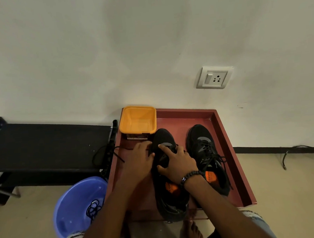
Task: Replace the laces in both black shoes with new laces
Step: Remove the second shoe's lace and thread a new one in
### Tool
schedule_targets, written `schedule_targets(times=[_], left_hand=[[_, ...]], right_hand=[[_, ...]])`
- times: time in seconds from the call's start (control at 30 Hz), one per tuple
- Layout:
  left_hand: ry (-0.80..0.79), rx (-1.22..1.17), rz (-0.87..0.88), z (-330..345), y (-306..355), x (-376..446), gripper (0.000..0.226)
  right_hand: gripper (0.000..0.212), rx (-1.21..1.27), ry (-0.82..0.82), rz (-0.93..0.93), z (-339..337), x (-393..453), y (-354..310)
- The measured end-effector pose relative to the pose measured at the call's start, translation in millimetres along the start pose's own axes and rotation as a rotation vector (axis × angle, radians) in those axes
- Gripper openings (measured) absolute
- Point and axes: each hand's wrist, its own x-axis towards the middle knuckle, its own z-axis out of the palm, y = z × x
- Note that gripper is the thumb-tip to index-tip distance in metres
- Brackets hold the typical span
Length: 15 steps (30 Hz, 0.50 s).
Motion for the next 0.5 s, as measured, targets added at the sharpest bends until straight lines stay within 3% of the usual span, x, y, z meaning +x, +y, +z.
schedule_targets(times=[0.07, 0.2, 0.4, 0.5], left_hand=[[-0.088, -0.086, -0.021, 14, 4, 1, 0.04], [0.009, -0.124, -0.034, 21, 6, 7, 0.009], [0.112, -0.263, -0.144, 4, 4, 9, 0.012], [0.142, -0.531, -0.295, -3, 1, 11, 0.014]], right_hand=[[0.075, 0.013, 0.008, -0.001, 2, 1, 1], [0.076, 0.03, 0.017, -0.002, 4, -1, 3], [0.097, 0.174, 0.061, 0.012, 6, -5, 14], [0.106, 0.218, 0.076, 0.039, 7, -7, 17]])
